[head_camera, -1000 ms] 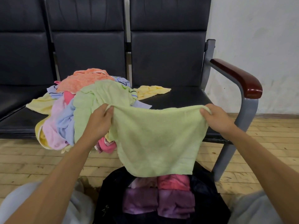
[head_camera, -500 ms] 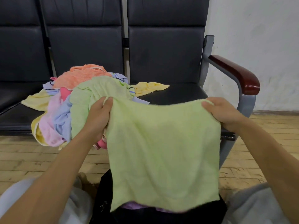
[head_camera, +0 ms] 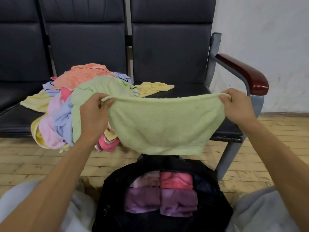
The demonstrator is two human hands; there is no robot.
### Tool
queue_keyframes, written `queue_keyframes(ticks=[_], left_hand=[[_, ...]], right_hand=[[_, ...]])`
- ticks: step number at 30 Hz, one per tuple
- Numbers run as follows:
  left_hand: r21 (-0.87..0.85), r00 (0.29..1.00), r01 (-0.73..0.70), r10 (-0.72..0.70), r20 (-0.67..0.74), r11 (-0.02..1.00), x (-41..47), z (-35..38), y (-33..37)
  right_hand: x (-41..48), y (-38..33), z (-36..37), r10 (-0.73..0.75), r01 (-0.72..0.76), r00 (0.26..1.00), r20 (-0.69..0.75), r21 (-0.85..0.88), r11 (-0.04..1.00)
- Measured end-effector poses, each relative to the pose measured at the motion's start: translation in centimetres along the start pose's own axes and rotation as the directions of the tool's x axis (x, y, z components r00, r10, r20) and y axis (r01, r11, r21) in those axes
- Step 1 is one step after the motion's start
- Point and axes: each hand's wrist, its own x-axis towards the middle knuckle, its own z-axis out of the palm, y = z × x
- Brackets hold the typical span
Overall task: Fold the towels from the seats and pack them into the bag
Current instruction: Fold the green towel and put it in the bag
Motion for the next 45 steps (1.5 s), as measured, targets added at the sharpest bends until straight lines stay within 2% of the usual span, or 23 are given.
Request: queue_keyframes(ticks=[3, 8, 12, 17, 22, 26, 31, 35, 41, 45], left_hand=[[0.002, 1.000, 0.008, -0.007, -0.008, 1.000, 0.1, 0.0, -0.2], [0.090, 0.996, -0.084, 0.086, -0.021, 0.992, 0.1, -0.2, -0.5], [0.152, 0.995, -0.091, 0.097, -0.031, 0.984, 0.4, -0.3, -0.6], [-0.018, 0.999, 0.027, -0.027, -0.037, 0.999, 0.4, 0.1, -0.9], [-0.071, 1.000, 0.028, -0.028, -0.008, 0.997, -0.4, 0.6, -0.2], [-0.200, 0.984, 0.169, -0.156, 0.081, 0.965, -0.1, 1.5, 0.6], [-0.353, 0.945, 0.308, -0.243, 0.217, 0.883, 2.0, 3.7, 2.4], [-0.340, 0.926, 0.321, -0.217, 0.309, 0.884, 4.5, 6.1, 3.7], [-0.302, 0.905, 0.291, -0.159, 0.394, 0.908, 8.1, 11.1, 3.5], [-0.286, 0.905, 0.275, -0.147, 0.398, 0.918, 10.3, 14.1, 1.9]], right_hand=[[-0.2, -0.2, -0.1, -0.010, 0.010, 1.000, -0.029, -0.014, 1.000], [-0.5, -0.2, -0.5, -0.052, 0.049, 0.998, -0.046, -0.063, 0.997], [-0.6, 0.0, -0.3, -0.010, 0.005, 0.999, -0.050, -0.095, 0.995], [-0.6, 0.2, -0.5, 0.114, -0.115, 0.993, -0.024, -0.047, 0.992], [-1.1, 0.6, -0.6, 0.211, -0.204, 0.977, -0.040, 0.128, 0.971], [-1.3, 1.0, -0.7, 0.269, -0.246, 0.962, -0.044, 0.287, 0.926], [0.1, 1.1, -0.8, 0.282, -0.233, 0.953, -0.110, 0.327, 0.916], [2.9, 1.6, -1.2, 0.232, -0.176, 0.948, -0.216, 0.252, 0.952], [7.3, 3.5, 0.2, 0.186, -0.163, 0.942, -0.280, 0.103, 0.981], [10.2, 4.8, 2.5, 0.244, -0.208, 0.933, -0.263, 0.157, 0.965]])
